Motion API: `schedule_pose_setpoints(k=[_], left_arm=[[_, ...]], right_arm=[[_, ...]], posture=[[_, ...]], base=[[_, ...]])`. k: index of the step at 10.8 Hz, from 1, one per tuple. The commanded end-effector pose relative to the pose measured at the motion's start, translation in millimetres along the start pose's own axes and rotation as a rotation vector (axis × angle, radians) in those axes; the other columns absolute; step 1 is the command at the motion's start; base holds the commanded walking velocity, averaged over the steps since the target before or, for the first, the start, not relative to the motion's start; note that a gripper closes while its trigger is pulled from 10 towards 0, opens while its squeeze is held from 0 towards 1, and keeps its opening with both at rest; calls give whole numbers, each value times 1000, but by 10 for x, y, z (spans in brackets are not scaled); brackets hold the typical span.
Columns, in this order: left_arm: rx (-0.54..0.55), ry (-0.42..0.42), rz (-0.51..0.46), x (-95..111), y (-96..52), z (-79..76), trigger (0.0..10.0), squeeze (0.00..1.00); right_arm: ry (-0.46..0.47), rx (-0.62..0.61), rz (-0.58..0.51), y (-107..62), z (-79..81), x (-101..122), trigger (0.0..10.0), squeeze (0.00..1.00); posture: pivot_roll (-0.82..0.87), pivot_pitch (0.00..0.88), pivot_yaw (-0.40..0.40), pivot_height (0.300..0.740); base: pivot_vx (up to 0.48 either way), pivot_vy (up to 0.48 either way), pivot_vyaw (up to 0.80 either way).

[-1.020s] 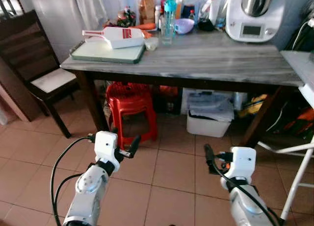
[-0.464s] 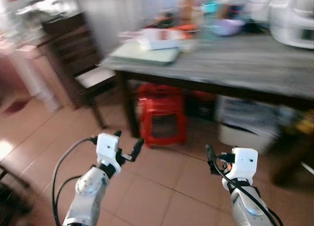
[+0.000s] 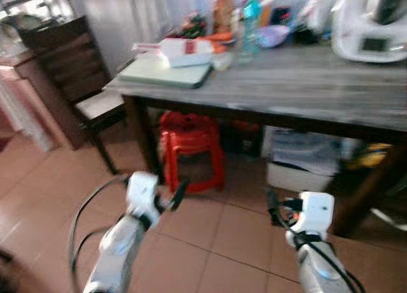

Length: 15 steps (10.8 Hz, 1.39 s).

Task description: Setting the table

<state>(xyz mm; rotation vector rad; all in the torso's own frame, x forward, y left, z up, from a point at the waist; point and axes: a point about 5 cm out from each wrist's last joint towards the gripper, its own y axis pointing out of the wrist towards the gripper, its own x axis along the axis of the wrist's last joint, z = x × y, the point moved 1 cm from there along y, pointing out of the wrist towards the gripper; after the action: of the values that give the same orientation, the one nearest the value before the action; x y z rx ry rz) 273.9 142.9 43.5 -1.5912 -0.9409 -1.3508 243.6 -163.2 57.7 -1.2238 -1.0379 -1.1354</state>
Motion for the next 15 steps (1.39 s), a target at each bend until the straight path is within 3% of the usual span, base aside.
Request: schedule_pose_setpoints(k=[1, 2, 4, 7, 10, 15], left_arm=[[4, 19, -18, 70, 29, 19, 10000, 0], [7, 17, -32, 91, 33, 13, 10000, 0], [28, 34, -152, 307, 42, 0, 10000, 0], [87, 42, -118, 183, -109, 60, 10000, 0], [79, 35, -113, 221, -37, 67, 10000, 0], [74, 51, -95, 203, -50, 78, 10000, 0]], right_arm=[[8, 13, -1, 12, 42, 16, 10000, 0], [1, 19, -9, 26, 54, 35, 10000, 0], [-16, 36, -56, -5, 67, 146, 10000, 0], [-22, 24, -73, -125, 6, 162, 10000, 0], [1, 42, -57, -65, 46, 173, 10000, 0], [8, 50, -80, -59, 123, 160, 10000, 0]], posture=[[65, 0, 76, 740], [68, 0, 74, 740], [73, 0, 71, 740], [61, 0, 71, 740], [71, 0, 74, 740], [71, 0, 91, 740]], base=[[0, 0, -800], [0, 0, -800], [0, 0, -678], [0, 0, -267], [0, -280, 0], [0, -231, 0]])
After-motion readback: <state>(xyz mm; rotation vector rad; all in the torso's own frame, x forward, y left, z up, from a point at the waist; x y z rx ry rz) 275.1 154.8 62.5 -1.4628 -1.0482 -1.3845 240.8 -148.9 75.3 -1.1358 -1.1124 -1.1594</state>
